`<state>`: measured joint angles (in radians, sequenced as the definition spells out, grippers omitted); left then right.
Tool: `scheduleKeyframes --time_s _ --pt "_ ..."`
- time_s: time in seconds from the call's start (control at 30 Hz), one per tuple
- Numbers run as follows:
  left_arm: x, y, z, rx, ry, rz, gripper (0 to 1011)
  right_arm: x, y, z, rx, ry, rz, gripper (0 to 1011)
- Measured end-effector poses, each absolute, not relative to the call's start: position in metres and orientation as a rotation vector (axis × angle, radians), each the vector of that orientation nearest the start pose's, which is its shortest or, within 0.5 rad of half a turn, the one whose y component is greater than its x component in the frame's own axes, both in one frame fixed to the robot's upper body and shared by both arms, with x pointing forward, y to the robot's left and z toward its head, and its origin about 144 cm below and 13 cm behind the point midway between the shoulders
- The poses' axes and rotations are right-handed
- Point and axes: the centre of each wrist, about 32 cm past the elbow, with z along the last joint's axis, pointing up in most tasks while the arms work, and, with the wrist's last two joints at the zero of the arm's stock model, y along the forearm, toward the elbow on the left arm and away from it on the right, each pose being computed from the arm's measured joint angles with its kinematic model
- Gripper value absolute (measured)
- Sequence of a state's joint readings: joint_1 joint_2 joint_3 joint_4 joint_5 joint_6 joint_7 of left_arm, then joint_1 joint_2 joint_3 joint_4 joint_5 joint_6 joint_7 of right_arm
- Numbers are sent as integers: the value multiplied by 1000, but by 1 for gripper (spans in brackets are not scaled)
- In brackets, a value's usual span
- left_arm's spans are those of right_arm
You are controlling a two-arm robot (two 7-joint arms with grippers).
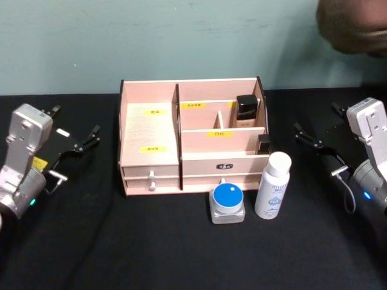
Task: Pick up the facial cleanser and watermelon frost from the table and place them into the tiered storage box.
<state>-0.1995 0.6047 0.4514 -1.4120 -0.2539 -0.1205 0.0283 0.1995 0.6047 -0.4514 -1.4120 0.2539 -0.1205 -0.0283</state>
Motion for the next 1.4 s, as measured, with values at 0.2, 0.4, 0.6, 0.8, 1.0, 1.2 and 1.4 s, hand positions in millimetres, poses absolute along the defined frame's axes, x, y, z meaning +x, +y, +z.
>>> scheduleKeyframes --time_s 0.2,0.4,0.6,0.8,1.0,1.2,1.4 --pt "489 310 1140 304 -285 1248 1001 489 -310 1140 -305 -285 -1248 1002" --pt "489 310 1140 304 -285 1248 1001 489 -310 1140 -304 -285 -1248 1002" --pt "489 310 1140 304 -285 1248 1001 489 -310 1140 -305 -285 -1248 1002" --pt "489 310 1140 304 -285 1248 1001 489 -310 1140 -305 -285 -1248 1002" --pt "489 310 1140 304 -285 1248 1001 489 -310 1140 -305 -285 -1248 1002" --pt "489 310 1140 305 -285 1248 1001 489 -310 1140 -305 -285 -1248 1002" --pt "489 310 1140 304 -285 1248 1001 489 -310 1140 -305 -285 -1248 1002"
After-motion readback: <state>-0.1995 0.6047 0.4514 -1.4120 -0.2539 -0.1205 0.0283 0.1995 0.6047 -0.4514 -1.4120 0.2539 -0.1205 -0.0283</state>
